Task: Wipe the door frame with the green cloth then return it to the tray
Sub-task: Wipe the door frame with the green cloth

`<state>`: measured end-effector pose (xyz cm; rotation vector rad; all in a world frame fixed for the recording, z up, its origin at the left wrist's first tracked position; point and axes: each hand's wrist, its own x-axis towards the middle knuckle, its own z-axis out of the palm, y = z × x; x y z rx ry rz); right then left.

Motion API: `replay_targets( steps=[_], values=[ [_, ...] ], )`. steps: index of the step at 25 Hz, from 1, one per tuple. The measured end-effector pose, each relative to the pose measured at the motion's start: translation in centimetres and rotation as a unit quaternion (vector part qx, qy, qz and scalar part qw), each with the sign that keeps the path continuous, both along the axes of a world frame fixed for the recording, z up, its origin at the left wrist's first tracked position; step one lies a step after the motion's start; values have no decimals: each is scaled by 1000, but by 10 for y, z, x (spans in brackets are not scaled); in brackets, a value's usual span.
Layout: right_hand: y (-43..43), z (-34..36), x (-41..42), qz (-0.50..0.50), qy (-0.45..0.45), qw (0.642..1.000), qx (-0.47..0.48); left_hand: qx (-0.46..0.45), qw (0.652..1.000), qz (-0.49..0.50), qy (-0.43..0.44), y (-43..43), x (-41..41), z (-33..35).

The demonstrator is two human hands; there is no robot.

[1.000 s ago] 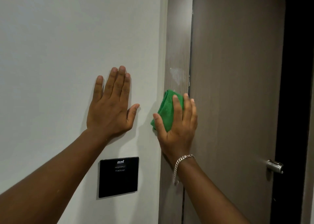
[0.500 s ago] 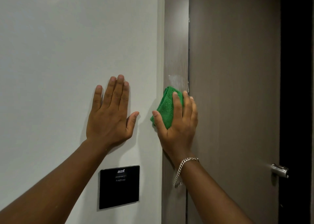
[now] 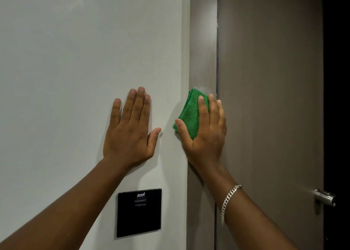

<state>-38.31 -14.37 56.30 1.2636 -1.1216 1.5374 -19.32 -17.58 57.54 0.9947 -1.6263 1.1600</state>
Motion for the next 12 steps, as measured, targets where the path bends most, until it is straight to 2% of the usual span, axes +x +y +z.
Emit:
replay_targets(
  steps=[3, 8, 12],
  values=[
    [3, -20, -16, -14, 91, 995, 24, 3, 1000, 1, -2, 1, 0, 1],
    [1, 11, -5, 10, 10, 1000, -11, -1, 1000, -7, 3, -1, 1, -1],
    [-3, 15, -15, -23, 95, 995, -13, 2, 1000, -4, 0, 0, 1, 0]
  ],
)
